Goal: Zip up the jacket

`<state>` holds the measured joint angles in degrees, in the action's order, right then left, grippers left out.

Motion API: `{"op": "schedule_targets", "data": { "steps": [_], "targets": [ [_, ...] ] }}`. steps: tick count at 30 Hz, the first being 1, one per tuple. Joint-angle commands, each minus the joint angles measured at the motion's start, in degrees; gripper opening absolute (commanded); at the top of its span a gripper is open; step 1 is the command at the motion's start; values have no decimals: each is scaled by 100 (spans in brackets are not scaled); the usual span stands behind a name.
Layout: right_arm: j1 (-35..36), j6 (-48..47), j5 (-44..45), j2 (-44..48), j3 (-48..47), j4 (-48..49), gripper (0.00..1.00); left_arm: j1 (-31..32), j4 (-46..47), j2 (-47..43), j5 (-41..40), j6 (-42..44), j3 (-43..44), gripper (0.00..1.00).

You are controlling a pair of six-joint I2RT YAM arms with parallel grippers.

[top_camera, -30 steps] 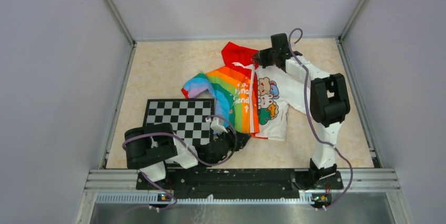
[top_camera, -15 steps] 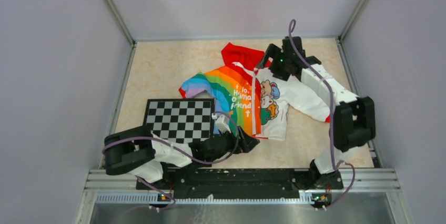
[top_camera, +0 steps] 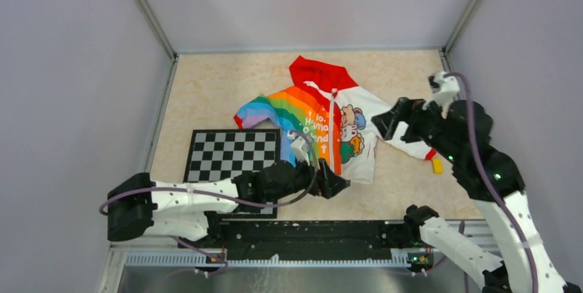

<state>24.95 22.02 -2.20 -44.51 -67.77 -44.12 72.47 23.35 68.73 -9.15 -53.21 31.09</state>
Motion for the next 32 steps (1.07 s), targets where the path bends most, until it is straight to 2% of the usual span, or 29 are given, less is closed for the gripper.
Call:
{"op": "schedule_targets", "data": {
  "steps": [1, 9, 16, 22, 32],
  "targets": [
    [-3, -210, 429, 722, -938, -698, 94, -14, -951, -481, -78, 1254, 1171, 99],
    [-7, -276, 831, 1147, -2448, -1229, 95, -14, -1605, -1044, -585, 3437, 3196, 99],
    [-7, -412, 1047, 1612, -3230, -1010, 95, -18, -1677, -1710, -821, 4843, 4179, 99],
    [-6, -390, 1364, 2027, -3438, -788, 95, -13, -1782, -2134, -1070, 5453, 4560, 99],
    [-8, -395, 1551, 2209, -3473, -821, 95, -13, -1876, -2721, -1151, 5706, 4660, 99]
  ]
}}
